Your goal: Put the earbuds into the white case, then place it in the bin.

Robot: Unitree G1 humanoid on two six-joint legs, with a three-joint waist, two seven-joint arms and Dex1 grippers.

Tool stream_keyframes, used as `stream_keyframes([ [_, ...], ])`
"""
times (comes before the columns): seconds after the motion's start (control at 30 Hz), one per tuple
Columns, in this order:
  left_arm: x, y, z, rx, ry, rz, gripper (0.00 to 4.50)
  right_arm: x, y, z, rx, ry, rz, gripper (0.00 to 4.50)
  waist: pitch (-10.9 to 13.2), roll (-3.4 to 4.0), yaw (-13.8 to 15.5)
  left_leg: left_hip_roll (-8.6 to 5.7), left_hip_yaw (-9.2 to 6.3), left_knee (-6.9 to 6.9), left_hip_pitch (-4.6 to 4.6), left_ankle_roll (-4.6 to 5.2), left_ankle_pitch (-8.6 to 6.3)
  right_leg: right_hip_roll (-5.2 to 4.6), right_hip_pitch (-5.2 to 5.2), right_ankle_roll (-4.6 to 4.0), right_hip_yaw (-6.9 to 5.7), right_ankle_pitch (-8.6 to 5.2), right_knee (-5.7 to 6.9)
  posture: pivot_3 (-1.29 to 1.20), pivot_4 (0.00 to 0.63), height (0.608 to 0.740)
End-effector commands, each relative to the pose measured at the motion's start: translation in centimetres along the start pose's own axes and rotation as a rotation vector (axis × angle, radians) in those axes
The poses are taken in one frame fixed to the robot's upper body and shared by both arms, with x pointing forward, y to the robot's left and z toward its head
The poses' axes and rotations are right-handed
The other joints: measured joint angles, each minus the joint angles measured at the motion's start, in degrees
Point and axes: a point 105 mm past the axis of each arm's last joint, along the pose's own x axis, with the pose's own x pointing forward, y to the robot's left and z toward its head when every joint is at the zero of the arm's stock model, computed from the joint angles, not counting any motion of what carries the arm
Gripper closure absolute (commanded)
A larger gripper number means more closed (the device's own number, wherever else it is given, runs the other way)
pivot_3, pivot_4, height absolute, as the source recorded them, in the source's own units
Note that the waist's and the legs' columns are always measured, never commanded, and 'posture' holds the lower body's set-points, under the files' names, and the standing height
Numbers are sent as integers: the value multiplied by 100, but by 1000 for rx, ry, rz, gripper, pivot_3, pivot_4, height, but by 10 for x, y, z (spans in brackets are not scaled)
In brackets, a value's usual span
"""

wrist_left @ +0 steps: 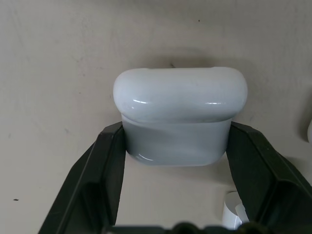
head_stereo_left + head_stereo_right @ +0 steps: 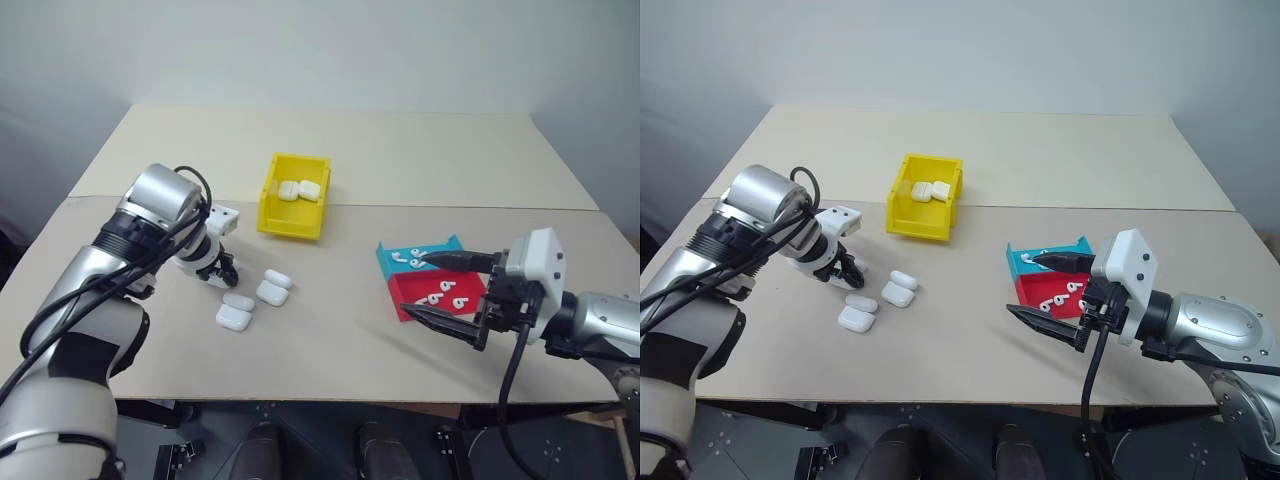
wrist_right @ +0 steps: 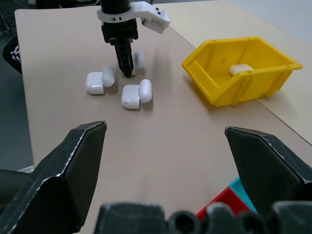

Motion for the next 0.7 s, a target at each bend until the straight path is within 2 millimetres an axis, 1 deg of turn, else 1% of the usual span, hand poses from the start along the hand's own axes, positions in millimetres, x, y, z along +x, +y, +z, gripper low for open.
stream_keyframes([
  [0.03,-3,14,-6,-28,-8,31,1711,-6,-2,9,-45,-14,-13,0,0,0,-21,0,0,0,0,0,0,0,0,0,0,0,1,0,150,740],
  [0.13,-12,22,-9,-22,-56,43,1711,-6,-2,7,-42,-10,-12,0,0,0,-77,1,0,-1,0,0,0,1,-2,0,1,0,1,0,150,740],
  [0.2,-21,26,-8,-26,-108,33,1711,-7,-2,6,-39,-9,-13,0,0,0,-111,2,-1,-1,-1,0,0,1,-3,0,1,0,1,0,150,740],
  [0.23,-27,28,-8,-27,-135,24,1711,-7,-2,5,-38,-9,-15,0,1,-1,-110,3,0,-1,-2,0,0,1,-4,0,1,0,1,0,150,740],
  [0.3,-45,34,-6,-22,-246,1,1711,-7,-4,4,-38,-10,-19,0,1,-1,-109,3,-1,1,-5,0,0,1,-5,0,0,0,1,0,150,740],
  [0.4,-73,39,2,1,-490,-77,1711,-8,-8,4,-43,-11,-26,0,1,-2,-104,5,0,0,-7,0,0,0,-8,0,-1,0,-1,0,150,740],
  [0.43,-80,40,4,0,-569,-98,1711,-8,-9,4,-44,-11,-28,0,1,-1,-99,5,0,2,-7,-1,0,-1,-6,0,-2,0,1,0,150,740],
  [0.53,-100,40,14,22,-880,-137,1711,-8,-15,6,-48,-19,-32,0,0,0,-68,6,2,4,-1,-1,0,-3,1,0,-4,0,2,0,150,740],
  [0.57,-107,37,18,21,-998,-162,1711,-7,-17,7,-52,-20,-32,0,0,1,-52,6,2,4,0,-1,0,-3,3,0,-5,1,0,0,150,740],
  [0.6,-113,33,20,11,-1088,-224,1711,-7,-19,8,-58,-20,-30,0,0,1,-29,5,3,6,2,-1,0,-4,6,1,-4,2,1,0,150,740],
  [0.63,-119,27,21,6,-1176,-321,1711,-6,-20,9,-65,-20,-25,0,0,0,-6,5,4,10,1,-1,0,-5,8,2,-5,4,3,0,150,740],
  [0.7,-126,16,22,36,-1302,-422,1711,-6,-23,12,-78,-18,-16,0,0,-1,32,5,5,14,-1,-3,1,-4,7,4,-6,12,-1,0,150,740],
])
